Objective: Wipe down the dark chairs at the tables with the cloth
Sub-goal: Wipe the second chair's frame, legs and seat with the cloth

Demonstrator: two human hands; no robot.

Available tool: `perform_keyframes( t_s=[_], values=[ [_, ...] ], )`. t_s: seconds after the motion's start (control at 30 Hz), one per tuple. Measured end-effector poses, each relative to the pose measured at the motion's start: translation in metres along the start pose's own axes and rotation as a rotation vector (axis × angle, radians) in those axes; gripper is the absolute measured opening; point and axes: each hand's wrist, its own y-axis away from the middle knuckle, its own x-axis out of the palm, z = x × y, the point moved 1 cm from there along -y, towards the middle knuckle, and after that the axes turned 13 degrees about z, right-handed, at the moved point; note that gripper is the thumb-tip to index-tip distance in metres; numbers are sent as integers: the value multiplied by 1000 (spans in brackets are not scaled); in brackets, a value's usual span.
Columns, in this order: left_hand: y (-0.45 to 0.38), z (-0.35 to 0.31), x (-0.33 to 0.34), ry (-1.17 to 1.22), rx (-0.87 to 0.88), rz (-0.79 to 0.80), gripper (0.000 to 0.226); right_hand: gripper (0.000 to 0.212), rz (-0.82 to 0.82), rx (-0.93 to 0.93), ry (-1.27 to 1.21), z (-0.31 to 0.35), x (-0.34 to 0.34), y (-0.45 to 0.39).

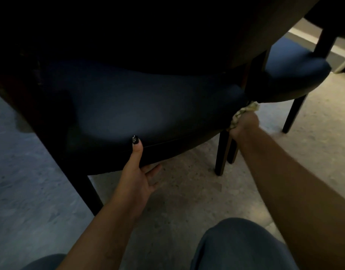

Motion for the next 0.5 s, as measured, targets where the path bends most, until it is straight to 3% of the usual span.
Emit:
perform_keyframes(
  t_s=[0.1, 0.2, 0.27, 0.37, 0.5],
  values=[
    [2, 1, 3, 24, 21, -21, 74, 42, -61, -9, 46, -46, 23, 46],
    [1, 3, 4, 83, 50, -51, 62, 26, -121, -14, -165, -80, 51, 76],
    [2, 2, 3, 119, 60, -82, 65, 32, -129, -1, -98, -77, 56, 75],
    [8, -3, -4, 196, 90, -118, 69, 43, -191, -122, -91, -53, 44, 62],
    [17, -18, -23, 275, 151, -169, 50, 44, -251, -262, 37, -44, 39, 57]
  ],
)
